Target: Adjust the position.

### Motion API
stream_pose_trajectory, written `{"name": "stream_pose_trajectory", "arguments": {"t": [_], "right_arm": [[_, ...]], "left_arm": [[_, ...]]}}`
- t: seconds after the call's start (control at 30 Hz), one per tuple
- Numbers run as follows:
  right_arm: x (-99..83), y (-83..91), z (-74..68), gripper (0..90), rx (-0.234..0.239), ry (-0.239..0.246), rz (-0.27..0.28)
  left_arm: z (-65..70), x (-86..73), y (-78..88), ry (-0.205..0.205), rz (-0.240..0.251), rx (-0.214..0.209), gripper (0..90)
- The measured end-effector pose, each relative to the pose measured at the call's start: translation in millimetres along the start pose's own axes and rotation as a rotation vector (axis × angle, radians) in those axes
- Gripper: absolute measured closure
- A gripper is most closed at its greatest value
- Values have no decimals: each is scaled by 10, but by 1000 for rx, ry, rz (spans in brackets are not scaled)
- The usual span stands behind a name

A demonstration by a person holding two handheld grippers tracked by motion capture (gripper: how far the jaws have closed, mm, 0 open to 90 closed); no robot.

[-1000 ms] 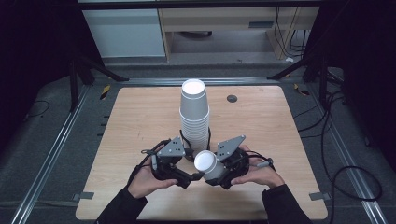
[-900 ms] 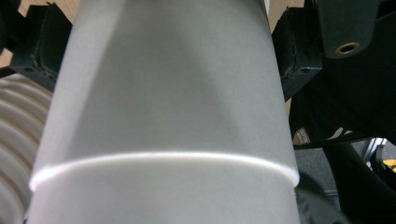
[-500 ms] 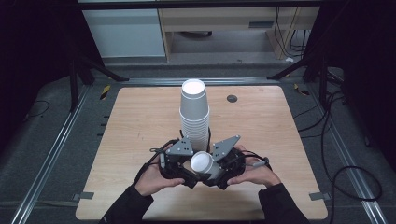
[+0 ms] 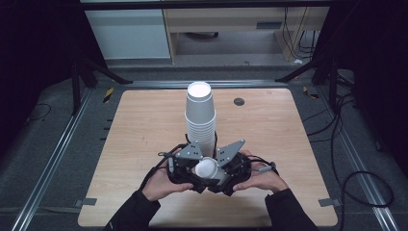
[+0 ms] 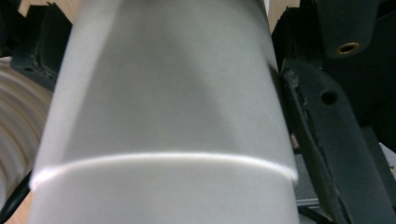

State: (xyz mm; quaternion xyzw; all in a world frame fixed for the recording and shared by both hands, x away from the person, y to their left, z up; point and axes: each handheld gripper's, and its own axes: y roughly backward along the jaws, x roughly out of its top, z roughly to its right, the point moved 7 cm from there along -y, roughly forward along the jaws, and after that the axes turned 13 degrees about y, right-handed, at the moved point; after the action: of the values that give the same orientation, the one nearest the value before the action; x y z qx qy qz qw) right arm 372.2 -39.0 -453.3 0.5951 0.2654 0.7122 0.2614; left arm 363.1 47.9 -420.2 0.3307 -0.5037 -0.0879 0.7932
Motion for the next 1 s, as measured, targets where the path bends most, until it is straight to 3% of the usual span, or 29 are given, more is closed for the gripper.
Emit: {"name": "stream_pose_trajectory", "arguments": {"t": [0.7,1.0], "right_arm": [[23,-28,26,139,-12,-2,14],[26,-10,33,54,-13,-27,24]], "left_arm": [[-6,6,47,-1,0,26,227],[-34,-9,75,-17,-4,57,227]]}}
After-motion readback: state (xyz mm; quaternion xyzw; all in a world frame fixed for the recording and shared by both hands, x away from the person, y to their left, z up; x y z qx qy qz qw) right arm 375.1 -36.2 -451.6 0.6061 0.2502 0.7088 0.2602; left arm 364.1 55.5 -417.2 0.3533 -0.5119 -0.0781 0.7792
